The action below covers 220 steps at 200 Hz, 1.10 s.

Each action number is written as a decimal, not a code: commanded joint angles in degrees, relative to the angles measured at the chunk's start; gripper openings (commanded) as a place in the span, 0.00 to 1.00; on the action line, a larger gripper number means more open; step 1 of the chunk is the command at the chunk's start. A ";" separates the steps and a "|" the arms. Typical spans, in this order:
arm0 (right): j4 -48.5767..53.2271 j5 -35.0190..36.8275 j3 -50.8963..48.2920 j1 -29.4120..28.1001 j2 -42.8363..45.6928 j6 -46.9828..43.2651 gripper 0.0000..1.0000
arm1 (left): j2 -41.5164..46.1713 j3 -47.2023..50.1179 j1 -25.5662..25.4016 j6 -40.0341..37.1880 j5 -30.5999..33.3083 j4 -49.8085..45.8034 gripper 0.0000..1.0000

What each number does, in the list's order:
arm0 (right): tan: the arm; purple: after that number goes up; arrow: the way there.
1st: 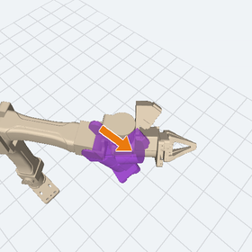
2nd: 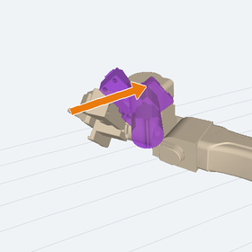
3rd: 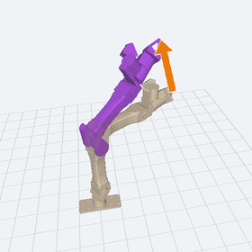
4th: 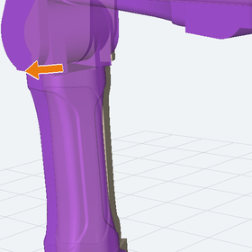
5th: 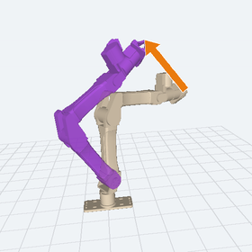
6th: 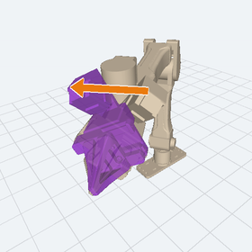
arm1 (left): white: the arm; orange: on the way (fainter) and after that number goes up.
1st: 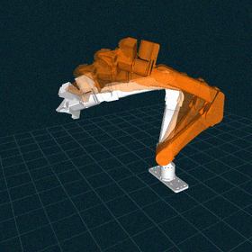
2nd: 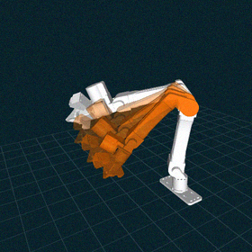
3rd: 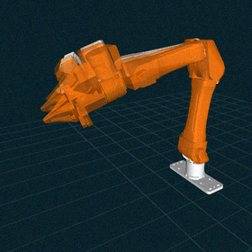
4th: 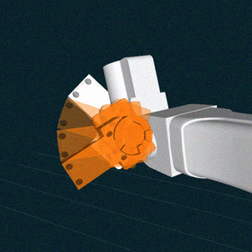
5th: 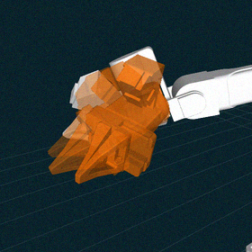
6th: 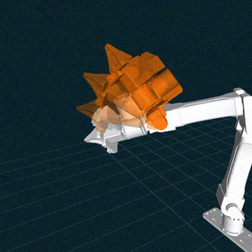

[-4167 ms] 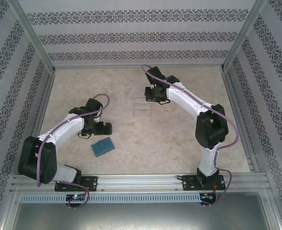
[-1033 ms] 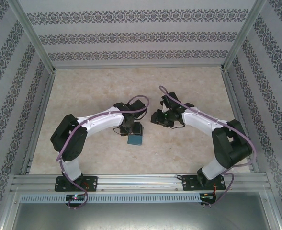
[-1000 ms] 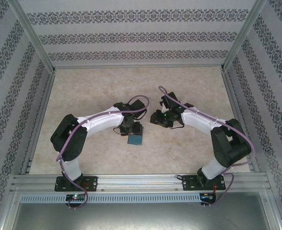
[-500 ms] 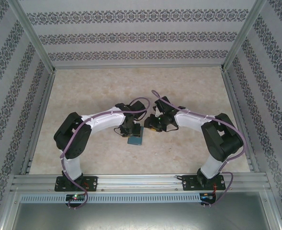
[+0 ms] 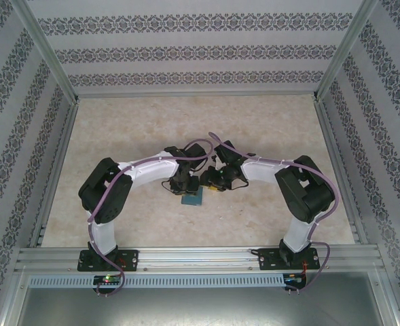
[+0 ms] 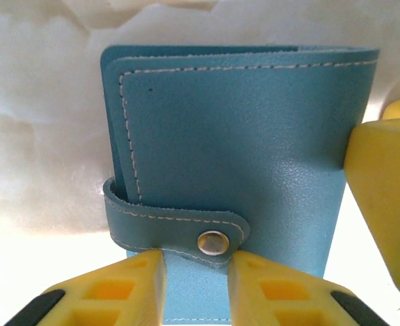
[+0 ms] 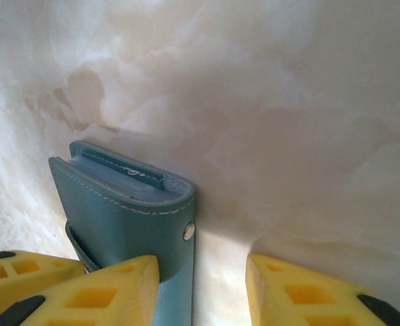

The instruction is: Take the credit cards out of the card holder

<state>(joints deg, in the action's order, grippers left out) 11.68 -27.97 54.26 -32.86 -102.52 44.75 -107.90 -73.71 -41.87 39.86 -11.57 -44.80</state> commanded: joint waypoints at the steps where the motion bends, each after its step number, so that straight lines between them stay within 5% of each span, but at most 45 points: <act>1: -2.44 -2.48 1.02 -0.98 -1.86 0.84 0.41 | -1.83 0.65 0.29 -0.66 -1.41 1.55 0.24; 52: -6.52 -3.82 -0.11 -0.98 -1.48 2.85 0.38 | -0.45 0.75 0.31 -0.77 -0.66 1.22 0.20; 124: -6.43 0.26 -2.43 0.33 1.94 4.40 0.38 | 3.08 -2.16 0.54 -0.40 3.87 -1.89 0.41; 220: -4.74 2.13 -4.91 3.20 5.97 3.67 0.38 | -3.53 -5.57 1.08 0.65 4.38 -3.25 0.41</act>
<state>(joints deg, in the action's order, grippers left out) 5.93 -26.81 50.17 -30.11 -98.17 48.73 -109.65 -78.61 -41.50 39.90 -8.34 -45.06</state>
